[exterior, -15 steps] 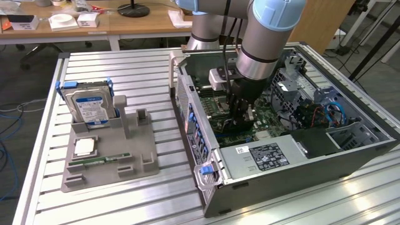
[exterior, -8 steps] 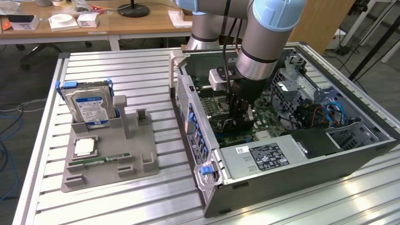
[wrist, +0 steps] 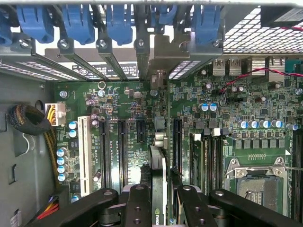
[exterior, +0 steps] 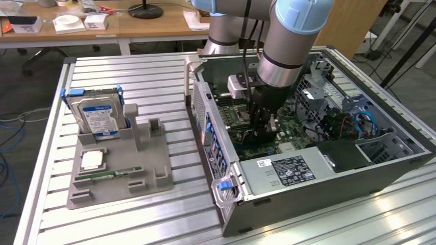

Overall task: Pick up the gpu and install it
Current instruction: 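Insert the gpu into the slot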

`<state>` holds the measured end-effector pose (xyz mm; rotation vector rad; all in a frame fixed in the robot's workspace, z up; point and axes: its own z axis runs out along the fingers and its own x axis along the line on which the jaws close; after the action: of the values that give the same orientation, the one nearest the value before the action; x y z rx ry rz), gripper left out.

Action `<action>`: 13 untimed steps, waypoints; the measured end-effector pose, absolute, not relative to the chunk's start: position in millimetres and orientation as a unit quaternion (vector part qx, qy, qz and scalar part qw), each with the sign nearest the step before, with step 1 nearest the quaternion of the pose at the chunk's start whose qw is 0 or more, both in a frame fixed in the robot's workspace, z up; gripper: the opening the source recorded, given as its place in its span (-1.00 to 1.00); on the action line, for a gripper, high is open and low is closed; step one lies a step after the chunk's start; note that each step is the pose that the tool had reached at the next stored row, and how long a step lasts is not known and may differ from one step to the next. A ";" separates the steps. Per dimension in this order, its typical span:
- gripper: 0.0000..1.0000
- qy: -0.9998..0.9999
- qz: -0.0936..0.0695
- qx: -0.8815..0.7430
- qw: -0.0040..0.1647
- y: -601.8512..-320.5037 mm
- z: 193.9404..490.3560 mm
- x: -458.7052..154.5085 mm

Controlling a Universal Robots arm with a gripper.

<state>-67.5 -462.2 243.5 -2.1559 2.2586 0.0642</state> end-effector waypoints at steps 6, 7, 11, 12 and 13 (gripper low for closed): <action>-0.47 0.723 0.021 -0.690 0.009 -462.2 243.5 -67.5; -0.46 0.723 0.022 -0.690 0.011 -461.8 242.4 -67.5; -0.22 0.723 0.021 -0.690 0.009 -462.2 244.1 -67.5; -0.11 0.723 0.021 -0.690 0.009 -462.3 247.4 -67.5; -0.11 0.723 0.021 -0.690 0.009 -462.2 252.0 -67.5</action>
<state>-67.5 -462.2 252.0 -2.1561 2.2585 0.0641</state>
